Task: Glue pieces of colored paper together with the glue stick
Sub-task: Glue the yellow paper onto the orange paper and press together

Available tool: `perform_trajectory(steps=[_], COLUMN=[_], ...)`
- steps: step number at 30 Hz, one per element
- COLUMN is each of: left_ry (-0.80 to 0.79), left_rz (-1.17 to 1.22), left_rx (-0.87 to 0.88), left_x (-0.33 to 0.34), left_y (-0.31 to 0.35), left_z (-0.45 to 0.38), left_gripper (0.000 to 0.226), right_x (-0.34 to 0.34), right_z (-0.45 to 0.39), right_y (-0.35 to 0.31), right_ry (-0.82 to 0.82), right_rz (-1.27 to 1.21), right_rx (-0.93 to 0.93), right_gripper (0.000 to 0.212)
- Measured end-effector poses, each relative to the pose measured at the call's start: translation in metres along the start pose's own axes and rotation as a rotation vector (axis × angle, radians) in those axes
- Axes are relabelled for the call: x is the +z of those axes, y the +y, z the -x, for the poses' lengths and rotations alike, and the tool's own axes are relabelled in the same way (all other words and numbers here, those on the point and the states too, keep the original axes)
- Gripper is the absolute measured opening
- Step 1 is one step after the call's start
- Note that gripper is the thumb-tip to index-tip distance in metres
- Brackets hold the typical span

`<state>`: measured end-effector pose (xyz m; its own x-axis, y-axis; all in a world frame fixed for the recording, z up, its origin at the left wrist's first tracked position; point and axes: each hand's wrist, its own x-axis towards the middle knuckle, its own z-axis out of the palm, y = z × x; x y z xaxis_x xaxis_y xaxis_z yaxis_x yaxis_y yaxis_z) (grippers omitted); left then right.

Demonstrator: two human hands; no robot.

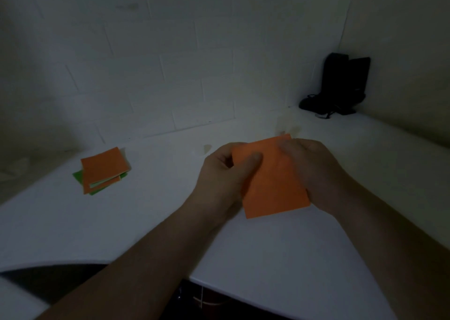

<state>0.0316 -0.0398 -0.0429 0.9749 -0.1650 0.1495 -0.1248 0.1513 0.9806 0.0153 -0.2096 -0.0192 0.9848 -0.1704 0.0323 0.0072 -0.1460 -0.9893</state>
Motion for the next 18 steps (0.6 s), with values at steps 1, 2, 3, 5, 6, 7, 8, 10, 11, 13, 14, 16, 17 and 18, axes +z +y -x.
perform_trajectory(steps=[1, 2, 3, 5, 6, 7, 8, 10, 11, 13, 14, 16, 17, 18], left_ry=[-0.014, -0.035, -0.051, -0.058, -0.049, -0.038, -0.031, -0.020, -0.011, 0.005, 0.004, -0.005, -0.002, 0.002], left_rz=[0.013, 0.031, 0.042, 0.012, -0.025, -0.061, -0.090, -0.130, -0.136, -0.141, -0.141, -0.134, -0.132, -0.142], left_rx=[0.007, 0.000, -0.005, -0.007, -0.005, 0.003, 0.010, 0.008, 0.009, 0.009, 0.012, 0.014, 0.013, 0.009], left_x=[-0.0002, -0.0006, -0.0010, -0.0007, -0.0005, -0.0004, -0.0007, -0.0014, -0.0018, -0.0030, -0.0026, -0.0024, -0.0028, -0.0032], left_y=[0.0002, 0.0002, -0.0003, 0.0008, 0.0007, 0.0007, 0.0011, 0.0025, 0.0034, 0.0040, 0.0045, 0.0029, 0.0008, 0.0002], left_z=[0.0013, 0.0026, 0.0024, 0.0027, 0.0019, 0.0014, 0.0012, 0.0008, 0.0006, 0.0003, 0.0008, 0.0007, -0.0005, -0.0009], left_gripper=[0.014, 0.019, 0.021, 0.020, 0.020, 0.024, 0.031, 0.042, 0.045, 0.053, 0.059, 0.063, 0.060, 0.057], right_x=[-0.0007, -0.0010, -0.0011, 0.0002, 0.0011, 0.0026, 0.0036, 0.0043, 0.0038, 0.0020, 0.0008, -0.0017, -0.0023, -0.0030], right_z=[0.0001, 0.0012, 0.0016, 0.0020, 0.0024, 0.0023, 0.0023, 0.0025, 0.0023, 0.0012, 0.0009, 0.0002, 0.0008, 0.0014], right_y=[0.0003, 0.0005, 0.0015, 0.0029, 0.0029, 0.0034, 0.0032, 0.0031, 0.0039, 0.0045, 0.0037, 0.0035, 0.0032, 0.0033], right_ry=[-0.024, -0.046, -0.054, -0.051, -0.048, -0.045, -0.043, -0.032, -0.028, -0.023, -0.021, -0.020, -0.019, -0.012], right_rz=[0.033, 0.056, 0.062, 0.052, 0.048, 0.047, 0.049, 0.046, 0.042, 0.043, 0.047, 0.056, 0.062, 0.080], right_rx=[-0.061, -0.122, -0.165, -0.203, -0.209, -0.209, -0.203, -0.175, -0.156, -0.116, -0.099, -0.079, -0.076, -0.074], right_gripper=[0.020, 0.011, 0.004, 0.005, 0.007, 0.009, 0.012, 0.017, 0.020, 0.028, 0.032, 0.041, 0.046, 0.050])
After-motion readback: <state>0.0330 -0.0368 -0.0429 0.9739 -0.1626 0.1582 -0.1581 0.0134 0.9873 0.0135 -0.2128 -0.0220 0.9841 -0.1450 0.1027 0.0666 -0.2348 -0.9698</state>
